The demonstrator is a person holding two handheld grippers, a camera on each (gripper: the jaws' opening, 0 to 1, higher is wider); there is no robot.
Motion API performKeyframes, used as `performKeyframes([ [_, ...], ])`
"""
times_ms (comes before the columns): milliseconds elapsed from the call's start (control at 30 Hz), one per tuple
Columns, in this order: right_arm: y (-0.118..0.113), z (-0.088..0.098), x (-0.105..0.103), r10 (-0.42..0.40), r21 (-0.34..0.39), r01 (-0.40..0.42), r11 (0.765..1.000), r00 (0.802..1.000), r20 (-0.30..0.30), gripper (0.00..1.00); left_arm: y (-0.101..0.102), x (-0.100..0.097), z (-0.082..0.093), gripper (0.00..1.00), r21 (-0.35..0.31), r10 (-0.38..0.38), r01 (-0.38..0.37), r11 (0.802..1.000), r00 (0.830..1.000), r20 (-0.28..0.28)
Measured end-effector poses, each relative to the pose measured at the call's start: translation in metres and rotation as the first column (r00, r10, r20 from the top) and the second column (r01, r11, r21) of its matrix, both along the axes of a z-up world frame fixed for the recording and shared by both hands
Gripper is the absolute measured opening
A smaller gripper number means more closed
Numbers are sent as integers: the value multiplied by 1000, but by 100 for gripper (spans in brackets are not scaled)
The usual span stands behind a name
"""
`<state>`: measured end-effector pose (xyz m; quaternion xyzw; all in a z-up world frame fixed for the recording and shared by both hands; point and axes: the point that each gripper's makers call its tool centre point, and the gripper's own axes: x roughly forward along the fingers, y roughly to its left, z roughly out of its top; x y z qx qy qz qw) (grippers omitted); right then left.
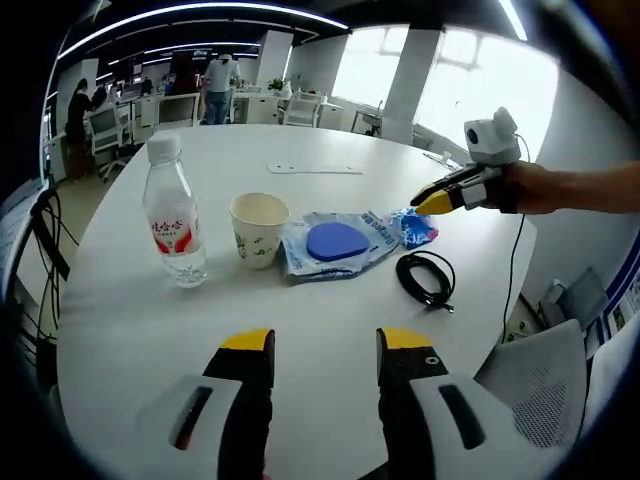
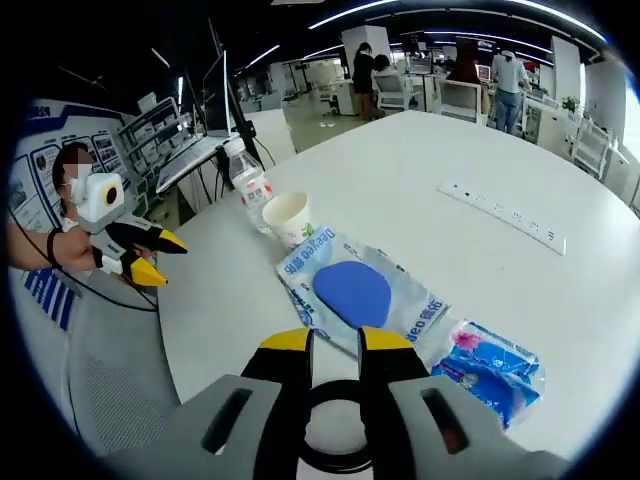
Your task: Arrange the tabletop items into an orderly group along one side of the table until the central work area is clear of visible clutter.
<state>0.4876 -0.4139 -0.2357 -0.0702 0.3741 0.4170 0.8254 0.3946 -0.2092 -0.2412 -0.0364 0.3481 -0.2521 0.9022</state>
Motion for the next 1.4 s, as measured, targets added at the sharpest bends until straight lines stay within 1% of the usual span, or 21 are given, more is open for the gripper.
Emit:
performKeyframes([
  [67,-10,-3,-4,-20,-3,20,1000,1000,-8,15,3,1,0,40,1,5,-5,1000,1000,-1],
  [233,-29,-4,-14,-77,23,77,997,997,-19,16,15,6,-1,40,4,34,-34,999,999,-3],
  [467,-50,-10,-31,-124,29,125,992,992,-35,20,34,15,-2,40,6,82,-82,997,997,0],
  [500,-54,-11,-32,-135,31,136,990,990,-36,20,37,16,-2,40,8,87,-87,996,996,0],
  [533,-62,-12,-33,-170,42,171,984,985,-36,21,43,19,-3,40,8,99,-99,995,995,-2],
  [600,-71,-16,-37,-202,48,205,978,978,-50,21,49,21,-3,40,13,111,-111,994,994,-1],
  [733,-84,-22,-44,-228,42,230,972,972,-60,21,61,27,-3,40,18,136,-136,991,991,2],
  [867,-91,-22,-50,-250,44,254,966,966,-68,21,66,29,-4,40,21,151,-151,988,989,2],
  [1033,-99,-24,-52,-275,43,278,960,959,-71,21,72,32,-6,40,24,162,-162,986,987,0],
  [1167,-101,-23,-56,-288,52,292,955,954,-78,21,76,36,-4,40,21,175,-175,984,985,4],
  [1400,-103,-23,-62,-294,55,299,953,952,-81,21,84,48,-1,40,11,204,-204,979,979,16],
])
